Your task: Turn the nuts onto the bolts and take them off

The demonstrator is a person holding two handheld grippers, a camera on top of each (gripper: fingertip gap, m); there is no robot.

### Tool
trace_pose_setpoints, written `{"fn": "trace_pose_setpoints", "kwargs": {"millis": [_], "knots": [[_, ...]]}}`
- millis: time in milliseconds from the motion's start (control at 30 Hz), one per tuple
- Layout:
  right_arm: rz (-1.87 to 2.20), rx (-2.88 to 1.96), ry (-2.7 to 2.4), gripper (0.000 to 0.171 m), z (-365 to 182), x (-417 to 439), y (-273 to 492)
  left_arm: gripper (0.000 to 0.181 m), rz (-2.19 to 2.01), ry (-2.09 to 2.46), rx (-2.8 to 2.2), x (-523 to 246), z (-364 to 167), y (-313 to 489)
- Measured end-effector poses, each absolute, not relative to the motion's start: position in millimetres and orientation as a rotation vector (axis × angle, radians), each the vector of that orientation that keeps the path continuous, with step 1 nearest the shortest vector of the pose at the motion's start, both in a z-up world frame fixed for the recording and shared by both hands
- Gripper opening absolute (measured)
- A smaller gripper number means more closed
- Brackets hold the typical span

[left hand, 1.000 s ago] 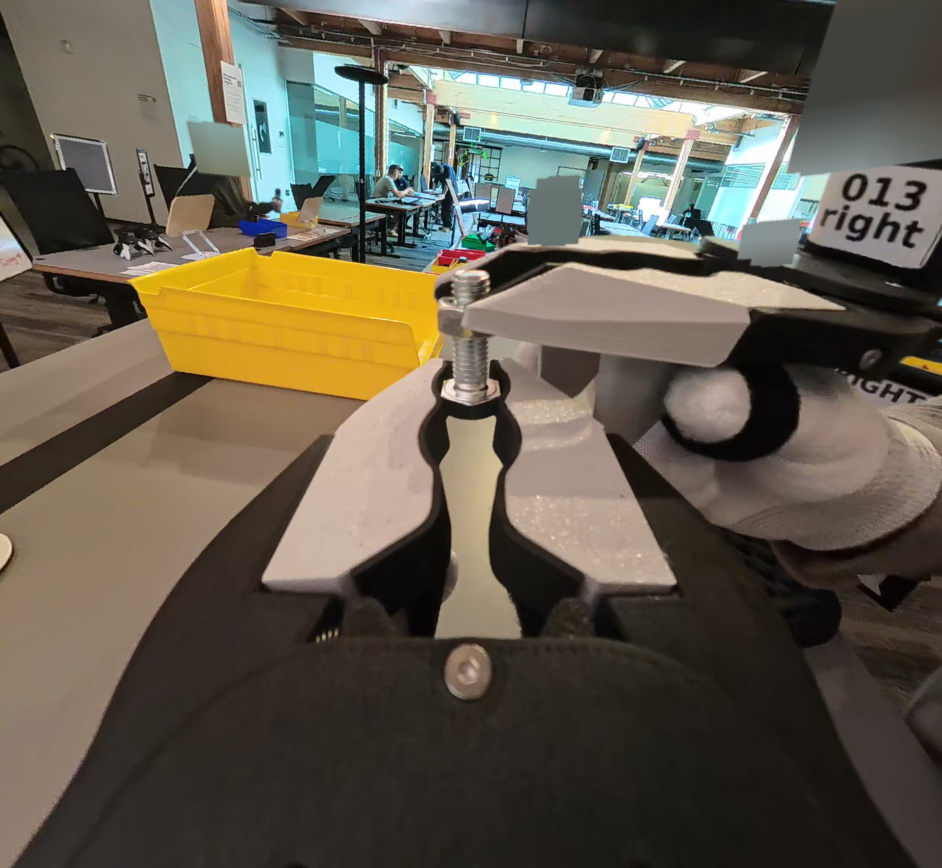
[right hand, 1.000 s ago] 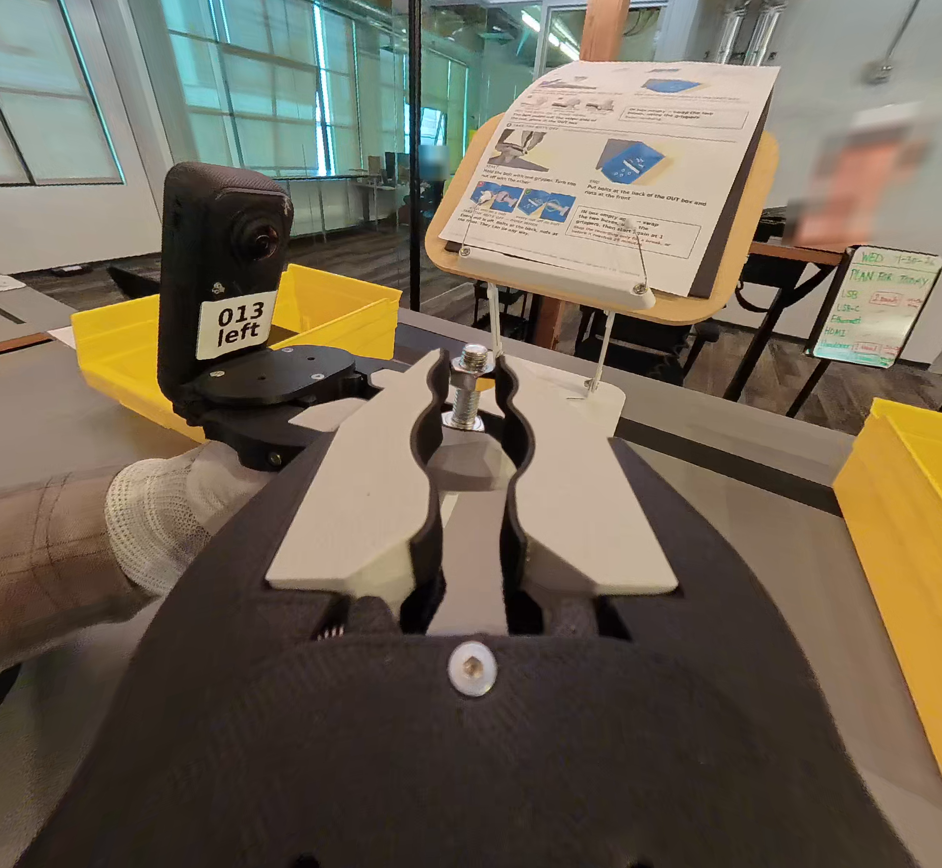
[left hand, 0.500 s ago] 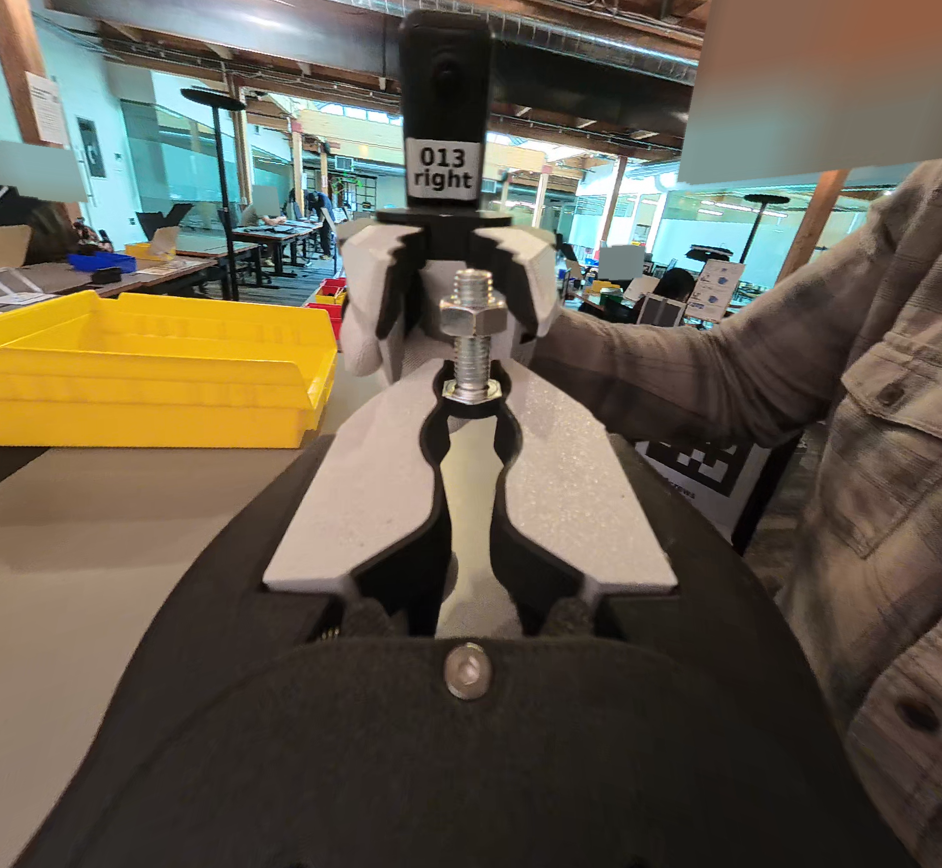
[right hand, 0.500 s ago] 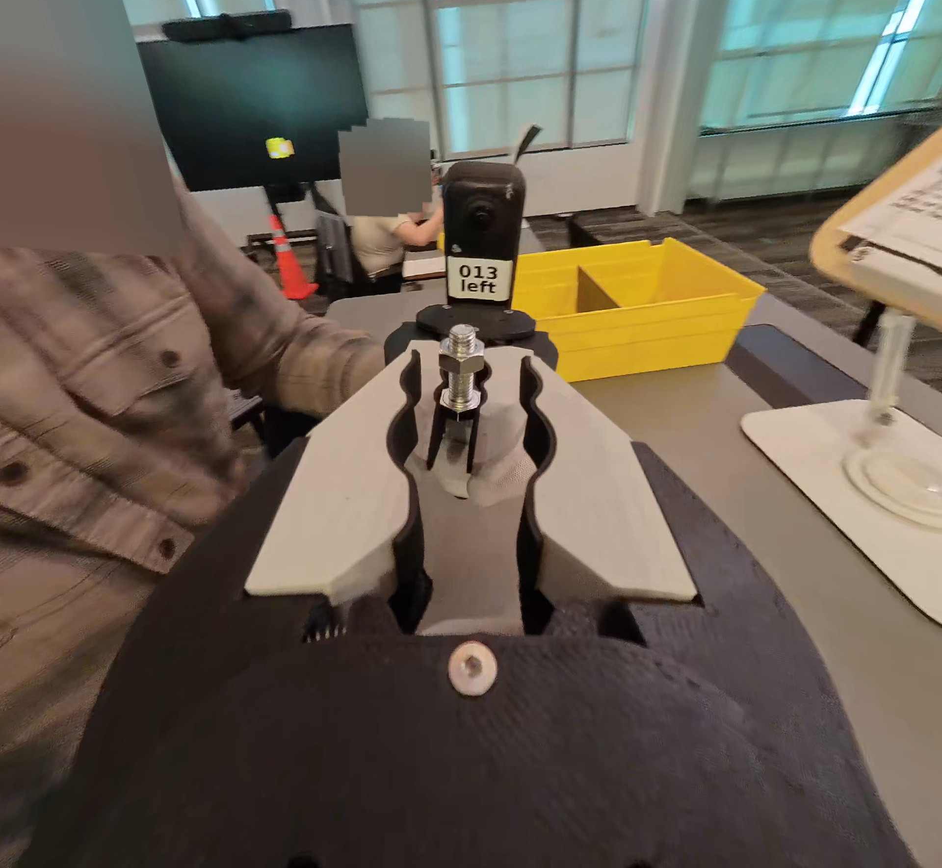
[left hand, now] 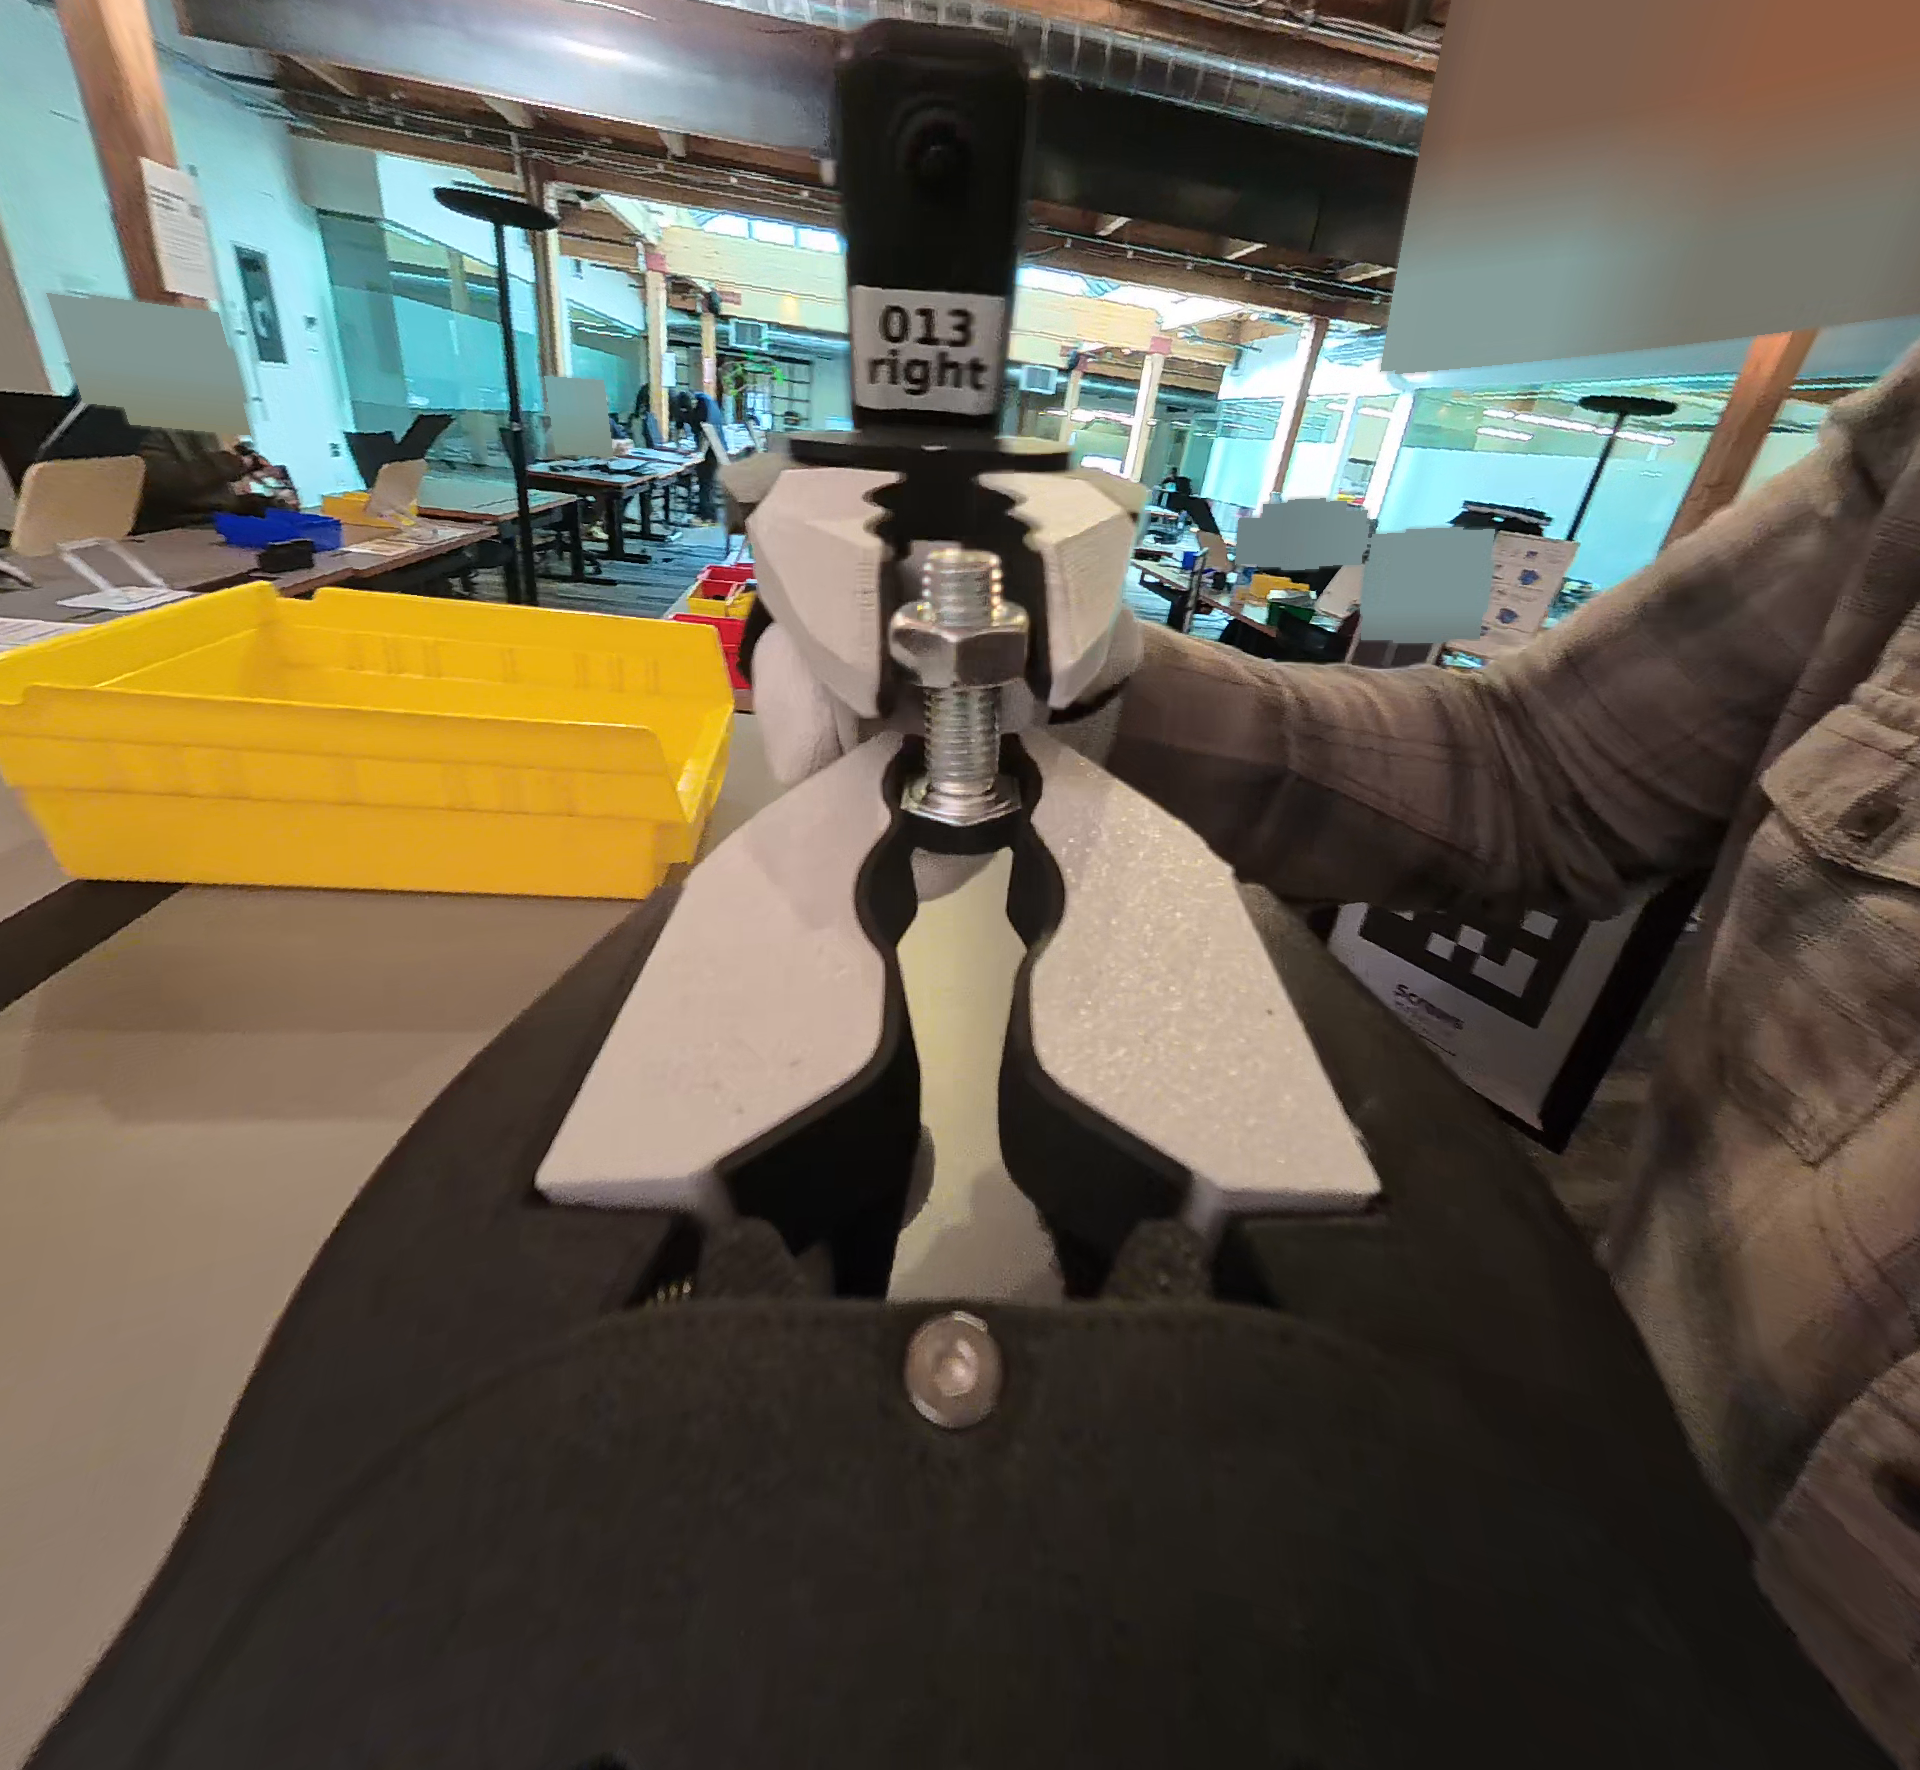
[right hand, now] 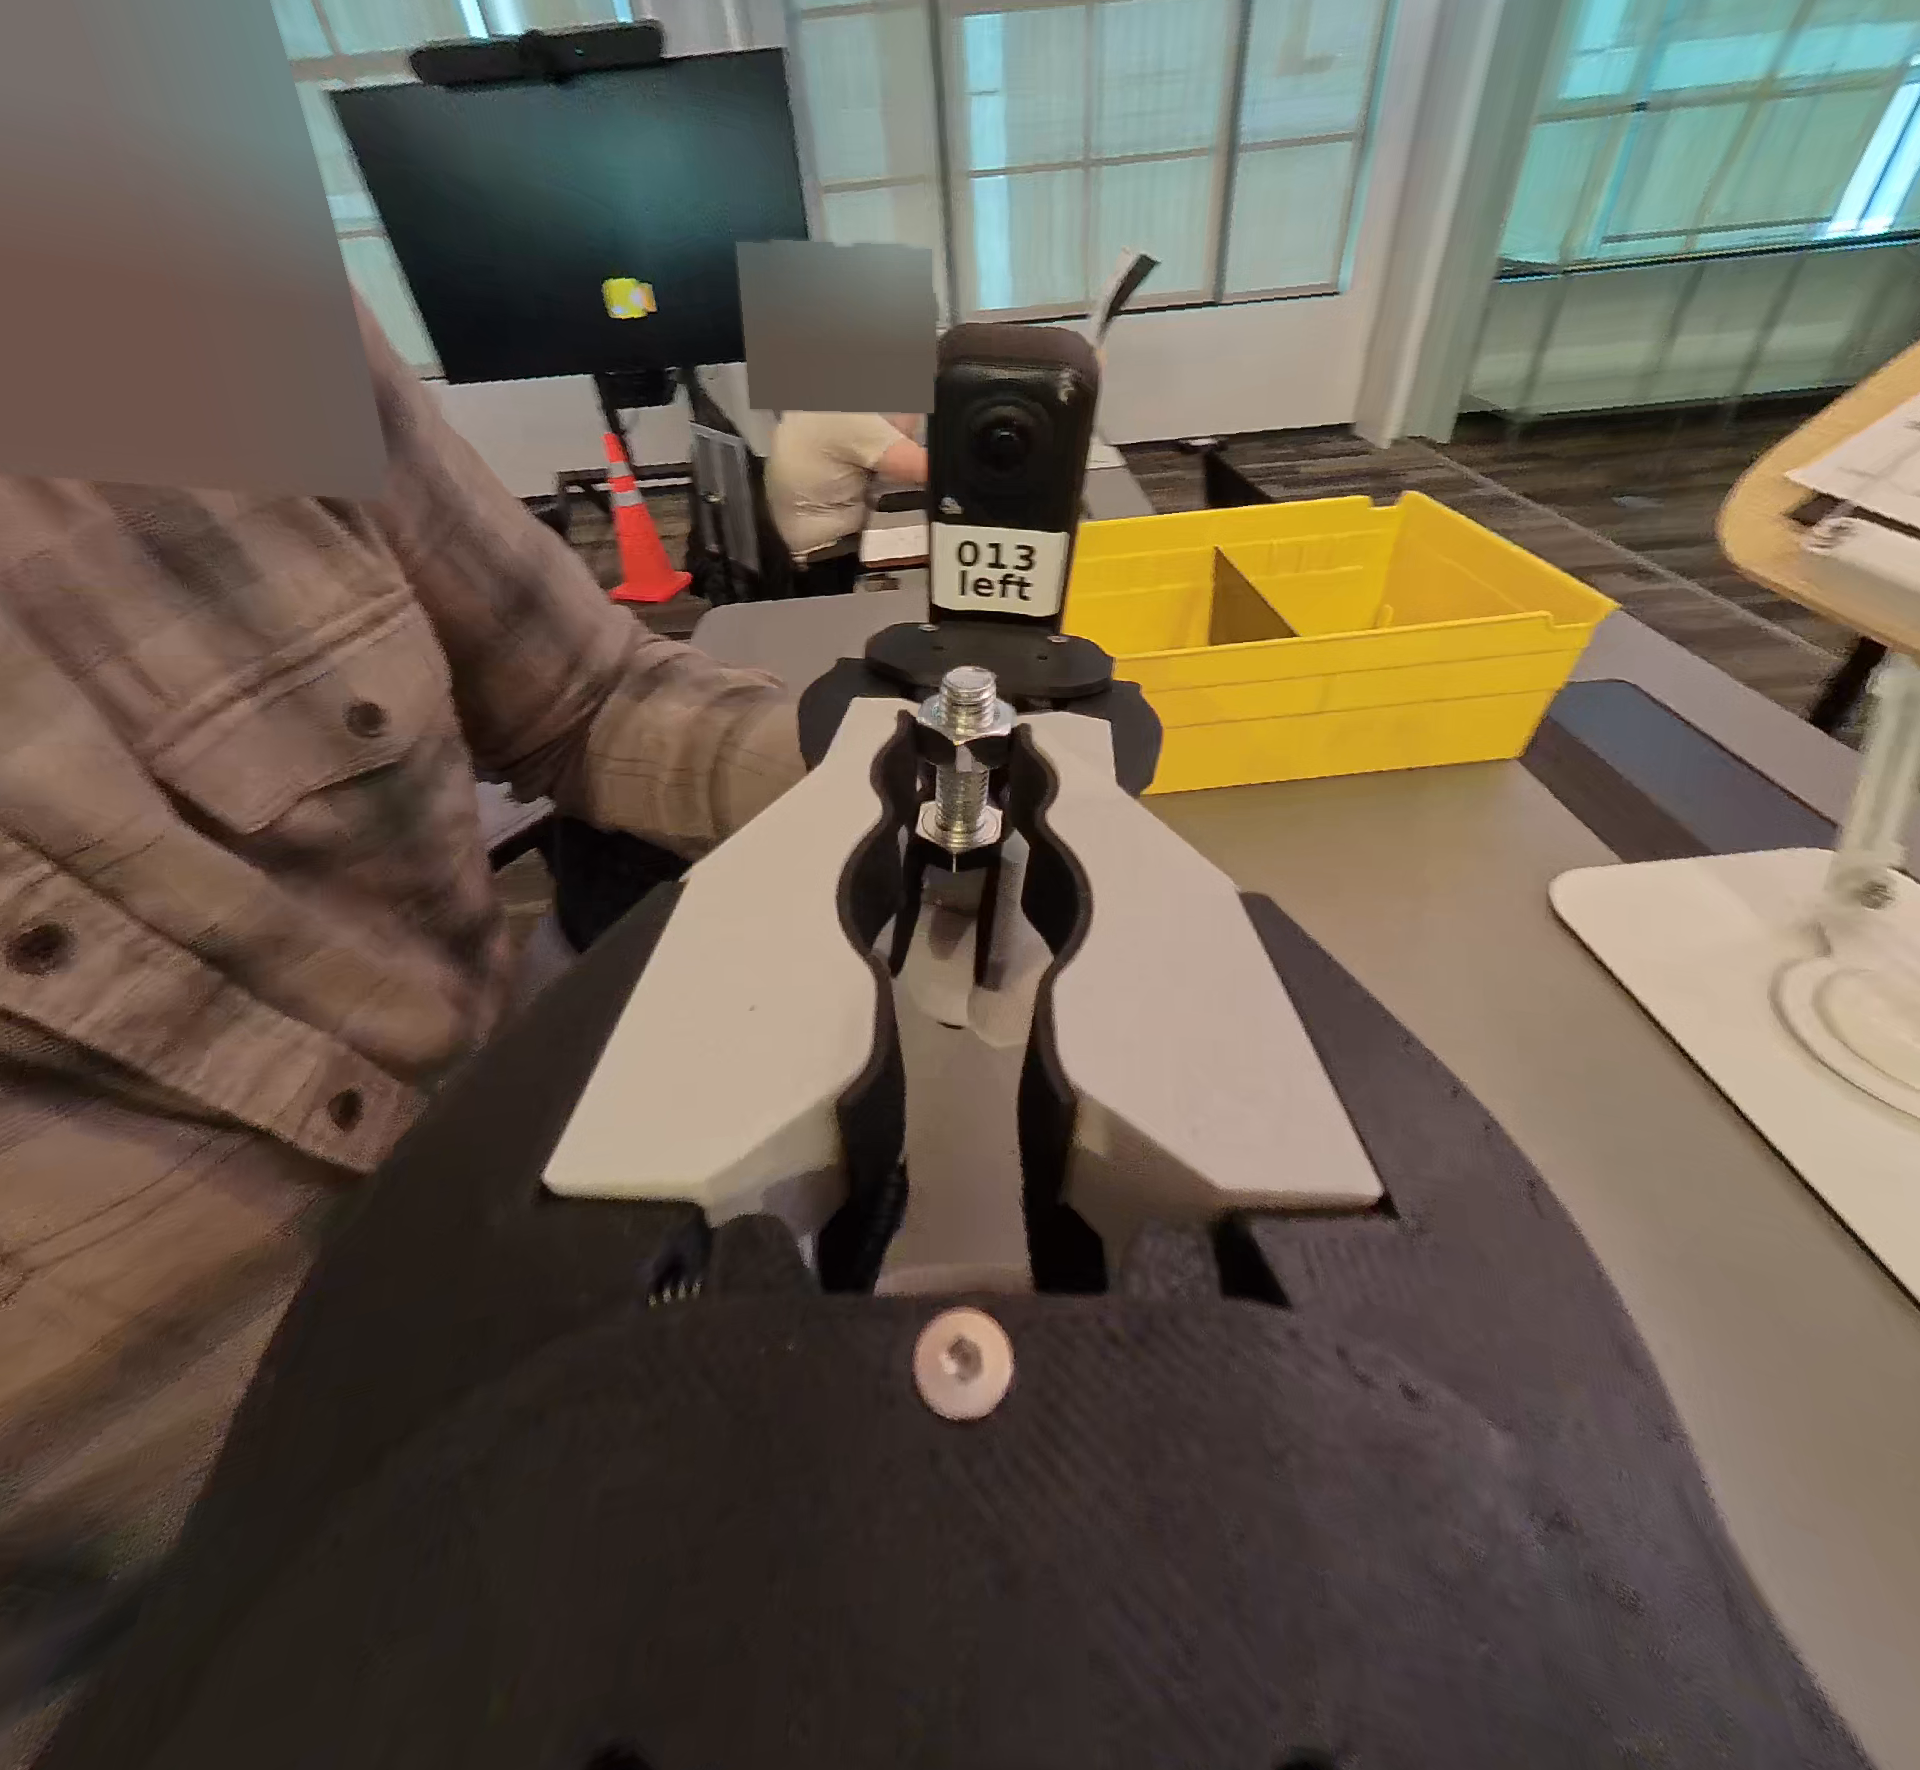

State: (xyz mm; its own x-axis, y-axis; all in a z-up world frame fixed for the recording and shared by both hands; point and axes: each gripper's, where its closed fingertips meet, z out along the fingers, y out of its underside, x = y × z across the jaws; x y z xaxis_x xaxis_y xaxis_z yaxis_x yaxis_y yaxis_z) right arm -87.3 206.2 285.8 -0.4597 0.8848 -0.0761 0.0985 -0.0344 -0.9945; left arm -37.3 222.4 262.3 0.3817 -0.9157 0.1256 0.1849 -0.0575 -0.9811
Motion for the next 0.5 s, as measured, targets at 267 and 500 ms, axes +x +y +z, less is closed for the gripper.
{"fn": "trace_pose_setpoints", "kwargs": {"millis": [267,500], "knots": [[0.975,-1.31,-1.134,0.015,277,-104,238,0.014,-0.861,0.612,-1.413,-56,252,252],[0.665,-1.361,-0.814,0.016,269,-105,246,0.014,-0.84,0.588,-1.445,-56,242,257]]}}
